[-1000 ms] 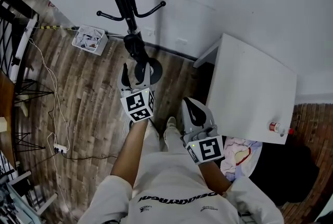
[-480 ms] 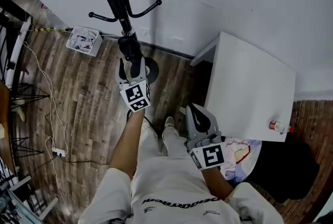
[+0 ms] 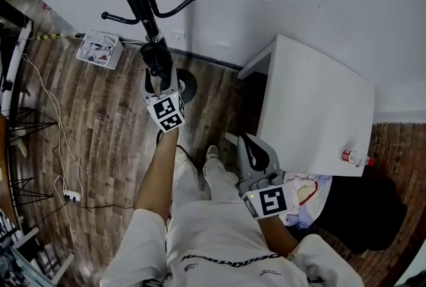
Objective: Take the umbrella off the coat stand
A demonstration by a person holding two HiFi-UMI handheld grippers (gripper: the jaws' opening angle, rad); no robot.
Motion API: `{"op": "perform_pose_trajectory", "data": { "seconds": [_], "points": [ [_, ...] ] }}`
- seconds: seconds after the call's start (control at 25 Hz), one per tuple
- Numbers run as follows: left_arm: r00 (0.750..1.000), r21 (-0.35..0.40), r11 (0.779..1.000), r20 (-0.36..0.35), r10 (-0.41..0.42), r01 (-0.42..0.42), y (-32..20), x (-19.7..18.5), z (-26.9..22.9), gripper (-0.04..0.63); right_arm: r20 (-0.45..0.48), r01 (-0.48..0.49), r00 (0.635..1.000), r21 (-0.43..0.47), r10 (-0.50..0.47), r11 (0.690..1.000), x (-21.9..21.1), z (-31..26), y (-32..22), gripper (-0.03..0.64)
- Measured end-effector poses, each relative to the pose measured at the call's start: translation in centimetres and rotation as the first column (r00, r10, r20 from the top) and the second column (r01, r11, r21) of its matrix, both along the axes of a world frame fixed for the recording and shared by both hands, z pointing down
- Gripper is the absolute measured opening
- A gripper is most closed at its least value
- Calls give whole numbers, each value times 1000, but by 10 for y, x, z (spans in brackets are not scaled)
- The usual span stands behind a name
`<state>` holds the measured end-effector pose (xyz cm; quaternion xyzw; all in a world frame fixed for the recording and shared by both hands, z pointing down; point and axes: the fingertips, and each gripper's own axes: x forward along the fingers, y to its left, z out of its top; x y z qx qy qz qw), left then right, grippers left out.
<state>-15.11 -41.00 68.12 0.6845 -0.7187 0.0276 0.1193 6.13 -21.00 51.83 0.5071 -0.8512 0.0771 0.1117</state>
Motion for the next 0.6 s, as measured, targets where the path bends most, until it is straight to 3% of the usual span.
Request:
{"op": "perform_pose_trajectory", "data": {
  "seconds": [0.28, 0.6],
  "points": [
    [1000, -31, 999, 8, 18, -18, -11, 3, 17, 322, 1, -13, 1000, -19, 13, 1000, 4, 10, 3, -5],
    [1000, -30, 999, -10, 17, -17, -19, 1, 17, 275, -7, -11, 1000, -19, 11, 1000, 0, 11, 4, -3]
  ]
}}
